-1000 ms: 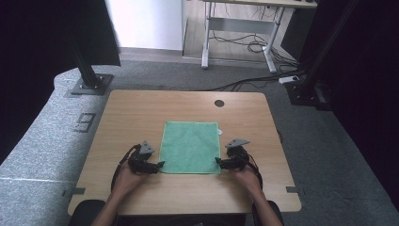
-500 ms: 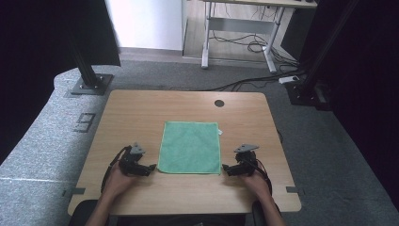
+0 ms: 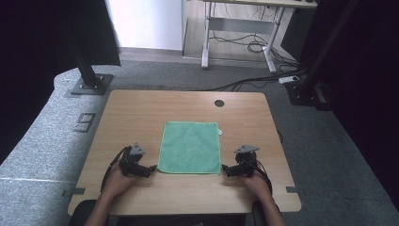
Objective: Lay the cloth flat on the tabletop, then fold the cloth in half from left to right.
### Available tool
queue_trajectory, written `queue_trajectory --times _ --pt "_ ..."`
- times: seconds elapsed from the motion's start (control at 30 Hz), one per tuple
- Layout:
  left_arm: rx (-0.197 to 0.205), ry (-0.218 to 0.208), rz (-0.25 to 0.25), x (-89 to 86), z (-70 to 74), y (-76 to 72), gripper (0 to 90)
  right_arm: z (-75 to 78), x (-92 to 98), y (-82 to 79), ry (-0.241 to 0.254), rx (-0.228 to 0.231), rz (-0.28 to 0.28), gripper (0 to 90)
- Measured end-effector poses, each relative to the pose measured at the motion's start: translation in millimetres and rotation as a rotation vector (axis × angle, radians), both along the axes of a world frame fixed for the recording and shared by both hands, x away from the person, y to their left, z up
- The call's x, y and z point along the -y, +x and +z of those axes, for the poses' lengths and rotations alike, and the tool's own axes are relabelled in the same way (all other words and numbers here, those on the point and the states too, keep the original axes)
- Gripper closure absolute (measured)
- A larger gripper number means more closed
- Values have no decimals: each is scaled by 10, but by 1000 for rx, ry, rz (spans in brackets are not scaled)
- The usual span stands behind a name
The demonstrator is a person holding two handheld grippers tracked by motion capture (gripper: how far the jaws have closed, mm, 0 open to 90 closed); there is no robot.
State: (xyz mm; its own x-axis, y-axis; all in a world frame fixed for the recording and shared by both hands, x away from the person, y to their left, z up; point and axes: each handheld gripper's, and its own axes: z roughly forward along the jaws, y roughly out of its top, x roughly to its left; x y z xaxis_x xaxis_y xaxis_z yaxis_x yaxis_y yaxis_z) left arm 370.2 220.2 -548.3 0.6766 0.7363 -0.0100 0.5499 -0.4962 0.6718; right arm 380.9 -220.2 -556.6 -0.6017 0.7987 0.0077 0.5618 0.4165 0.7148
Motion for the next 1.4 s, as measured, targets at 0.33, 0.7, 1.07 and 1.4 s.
queue_trajectory --times 0.33,0.7,1.07,1.4 --pt "-3 1 -8 -2 0 14 43 0 -2 3 1 0 0 0" --pt "13 -29 0 -5 189 193 13 29 -43 0 -12 -24 -4 8" --pt "63 -2 19 232 178 533 31 150 -171 -55 29 6 -18 26" --pt "58 70 32 415 38 505 38 71 -313 -54 -44 -9 12 48"
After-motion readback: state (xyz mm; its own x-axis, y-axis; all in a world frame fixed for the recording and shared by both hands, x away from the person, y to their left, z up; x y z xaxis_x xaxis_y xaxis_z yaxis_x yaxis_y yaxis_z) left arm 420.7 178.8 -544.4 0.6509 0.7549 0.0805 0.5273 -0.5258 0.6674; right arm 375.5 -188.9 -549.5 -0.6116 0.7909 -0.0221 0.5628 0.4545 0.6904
